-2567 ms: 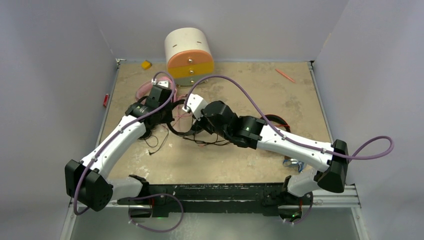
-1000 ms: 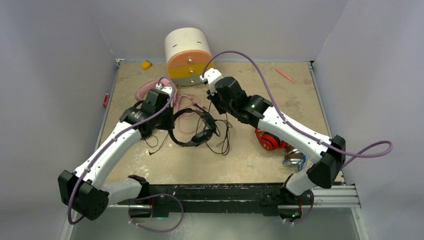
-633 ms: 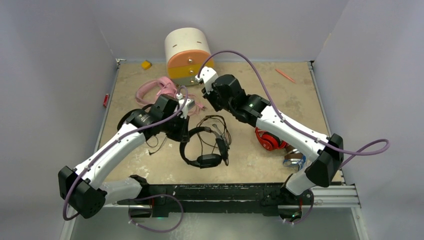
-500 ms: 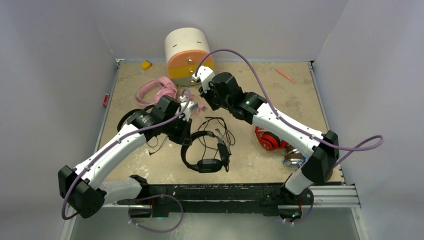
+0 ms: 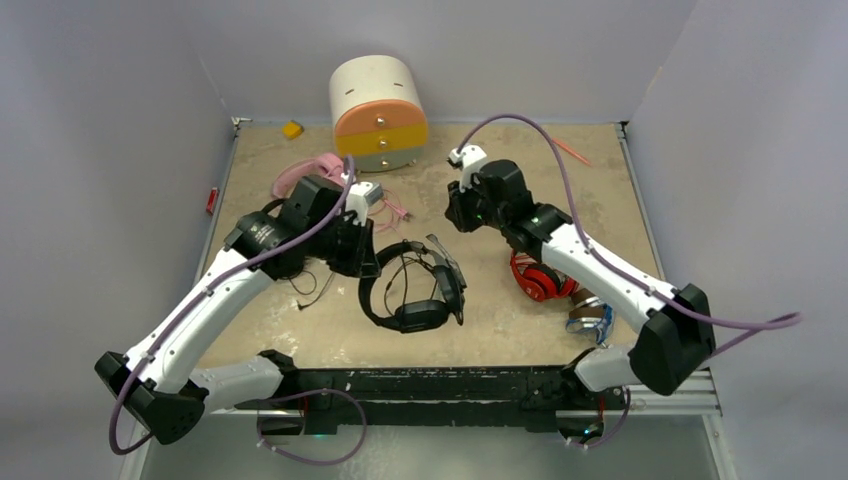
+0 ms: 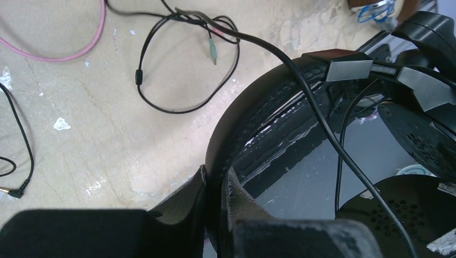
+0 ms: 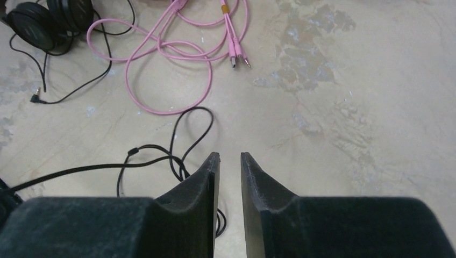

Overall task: Wrap the headphones
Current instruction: Wrap the headphones cable around the headphones.

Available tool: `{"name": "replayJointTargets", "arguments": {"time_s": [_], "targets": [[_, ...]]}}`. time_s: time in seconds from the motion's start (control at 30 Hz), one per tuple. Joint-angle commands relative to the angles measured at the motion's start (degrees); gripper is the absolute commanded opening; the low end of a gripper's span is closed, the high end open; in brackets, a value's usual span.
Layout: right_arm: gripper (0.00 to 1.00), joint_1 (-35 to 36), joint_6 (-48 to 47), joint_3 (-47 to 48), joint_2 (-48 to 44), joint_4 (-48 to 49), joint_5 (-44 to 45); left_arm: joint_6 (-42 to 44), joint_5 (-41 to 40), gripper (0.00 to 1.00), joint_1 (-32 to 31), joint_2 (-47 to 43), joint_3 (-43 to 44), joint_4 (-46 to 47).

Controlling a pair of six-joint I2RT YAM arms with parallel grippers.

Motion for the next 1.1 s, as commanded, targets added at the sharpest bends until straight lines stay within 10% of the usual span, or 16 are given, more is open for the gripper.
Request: {"name": "replayJointTargets", "arguments": {"time_s": [0.0,0.5,1.07], "targets": [[0.24,-2.7,6.0,-5.9,-6.2,9.4,-2.8,-3.8,1.7,0.0,0.6,-0.2,7.1,-1.2],[0.62,-2.7,13.3,-26.9,-8.6,40.1,-29.4,-7.0,0.1,0.0,1.5,10.4,35.5,-8.3],[0.69,4.4,17.5,-31.9,-6.0,45.7,-13.8,-10.3,-2.0,0.0,2.8,13.9,43.7,-6.7]]}}
